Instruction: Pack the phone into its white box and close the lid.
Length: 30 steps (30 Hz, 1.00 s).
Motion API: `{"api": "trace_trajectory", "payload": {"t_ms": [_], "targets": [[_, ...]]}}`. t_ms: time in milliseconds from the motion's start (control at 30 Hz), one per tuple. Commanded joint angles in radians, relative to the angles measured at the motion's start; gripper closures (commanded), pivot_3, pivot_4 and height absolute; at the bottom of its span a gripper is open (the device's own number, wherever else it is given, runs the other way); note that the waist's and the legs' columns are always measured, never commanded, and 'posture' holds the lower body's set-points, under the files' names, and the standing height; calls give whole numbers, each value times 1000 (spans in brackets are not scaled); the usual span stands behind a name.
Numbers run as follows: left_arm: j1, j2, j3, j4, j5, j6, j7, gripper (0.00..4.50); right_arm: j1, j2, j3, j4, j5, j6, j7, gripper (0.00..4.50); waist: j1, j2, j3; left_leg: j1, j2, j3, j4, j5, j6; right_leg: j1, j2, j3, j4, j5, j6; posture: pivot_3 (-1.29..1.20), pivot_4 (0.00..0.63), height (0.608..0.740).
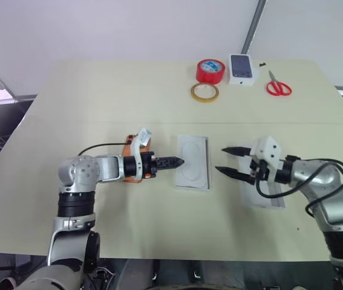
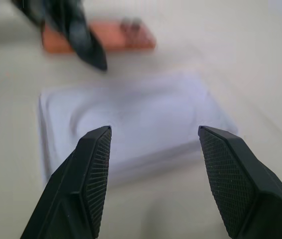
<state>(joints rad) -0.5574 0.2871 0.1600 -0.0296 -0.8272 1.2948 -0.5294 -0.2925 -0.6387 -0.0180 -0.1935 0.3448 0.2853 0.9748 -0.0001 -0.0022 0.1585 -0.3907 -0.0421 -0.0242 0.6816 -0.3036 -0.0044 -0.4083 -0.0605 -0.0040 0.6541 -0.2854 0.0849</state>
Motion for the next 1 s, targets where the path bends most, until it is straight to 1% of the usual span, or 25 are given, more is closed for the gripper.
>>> {"api": "trace_trajectory", "payload": {"t_ms": [33, 67, 100, 133, 167, 200, 267, 300, 333, 400, 500, 600, 700, 800, 900, 1000], "targets": [[19, 57, -18, -77, 69, -188, -65, 1465, -52, 56, 57, -10, -4, 9, -35, 2135, 4, 0, 0, 0, 0, 0, 0, 0, 0, 0, 0, 0, 0, 0, 0, 0, 150, 740], [28, 84, -23, -79, 100, -250, -84, 1465, -66, 77, 94, 9, -48, -20, -50, 2515, 5, 0, 0, 0, 0, 0, 0, 0, 0, 0, 0, 0, 0, 0, 0, 0, 150, 740], [49, 128, -52, -86, 164, -351, -118, 1465, -84, 101, 127, 31, -82, -30, -71, 2982, 3, 0, 0, 0, 0, 0, 0, 0, 0, 0, 0, 0, 0, 0, 0, 0, 150, 740], [72, 173, -89, -89, 237, -459, -151, 1465, -100, 119, 157, 51, -118, -38, -93, 3526, 1, 0, 0, 0, 0, 0, 0, 0, 0, 0, 0, 0, 0, 0, 0, 0, 150, 740], [88, 204, -118, -86, 285, -530, -175, 1465, -110, 131, 173, 64, -138, -40, -108, 4062, 2, 0, 0, 0, 0, 0, -1, 0, 0, -1, 0, 0, 0, 0, 0, 0, 150, 740], [111, 224, -128, -72, 331, -630, -198, 1465, -120, 143, 200, 83, -175, -50, -128, 4474, 4, 0, 0, 0, 0, 0, -1, 0, 0, -1, 0, 0, 0, 0, 0, 0, 150, 740], [171, 266, -115, -43, 395, -831, -268, 1465, -141, 172, 255, 137, -263, -85, -183, 4474, 5, 0, 0, 0, 0, 0, -1, 0, 0, -1, 0, 0, -1, 0, 0, 0, 150, 740], [195, 280, -104, -32, 410, -895, -296, 1465, -149, 186, 269, 153, -283, -81, -202, 4474, 5, 0, 0, -1, 0, 0, -1, 0, 0, -1, 0, 0, -1, 0, 0, 0, 150, 740], [212, 278, -81, -24, 399, -934, -312, 1465, -153, 190, 282, 161, -304, -81, -212, 4474, 5, 0, 0, -1, 0, 0, -1, 0, 0, -1, 0, 0, -2, 0, -1, 0, 150, 740], [231, 284, -32, -7, 347, -938, -350, 1465, -147, 169, 316, 162, -341, -91, -190, 4474, 11, 0, 0, -1, 0, 0, -2, 0, 0, -2, -1, 0, -2, 0, -1, 0, 150, 740], [256, 295, -20, 9, 382, -1011, -361, 1465, -137, 128, 339, 158, -370, -88, -150, 4474, 12, 0, 0, -2, 0, 0, -1, -1, 2, -2, -1, 0, -2, 0, -1, 0, 150, 740], [252, 288, -7, 21, 370, -1008, -352, 1465, -132, 102, 348, 157, -392, -78, -135, 4474, 10, 0, 0, -2, 0, 0, -1, -4, 8, 0, -1, 0, -3, 0, 0, 0, 150, 740], [245, 271, 8, 21, 363, -1023, -335, 1465, -119, 91, 346, 148, -392, -72, -125, 4474, 8, 0, 0, -1, 0, 0, -1, -5, 8, -1, -1, 0, -2, 0, 0, 0, 150, 740], [236, 250, 26, 13, 334, -997, -315, 1465, -110, 96, 344, 144, -392, -74, -122, 4474, 4, 0, 0, -1, 0, 0, -1, -5, 8, -1, -1, 0, -2, 0, 0, 0, 150, 740], [237, 257, 23, 16, 336, -981, -309, 1465, -111, 107, 350, 145, -397, -72, -125, 4474, 0, 0, 0, -1, 0, 0, -1, -5, 8, -1, -1, 0, -1, 0, 0, 0, 150, 740], [233, 269, 20, 29, 355, -992, -315, 1465, -111, 90, 338, 154, -408, -69, -128, 4474, -6, 0, 0, -1, 0, 0, -1, -5, 8, -1, -1, 0, -1, 0, 0, 0, 150, 740]]}}
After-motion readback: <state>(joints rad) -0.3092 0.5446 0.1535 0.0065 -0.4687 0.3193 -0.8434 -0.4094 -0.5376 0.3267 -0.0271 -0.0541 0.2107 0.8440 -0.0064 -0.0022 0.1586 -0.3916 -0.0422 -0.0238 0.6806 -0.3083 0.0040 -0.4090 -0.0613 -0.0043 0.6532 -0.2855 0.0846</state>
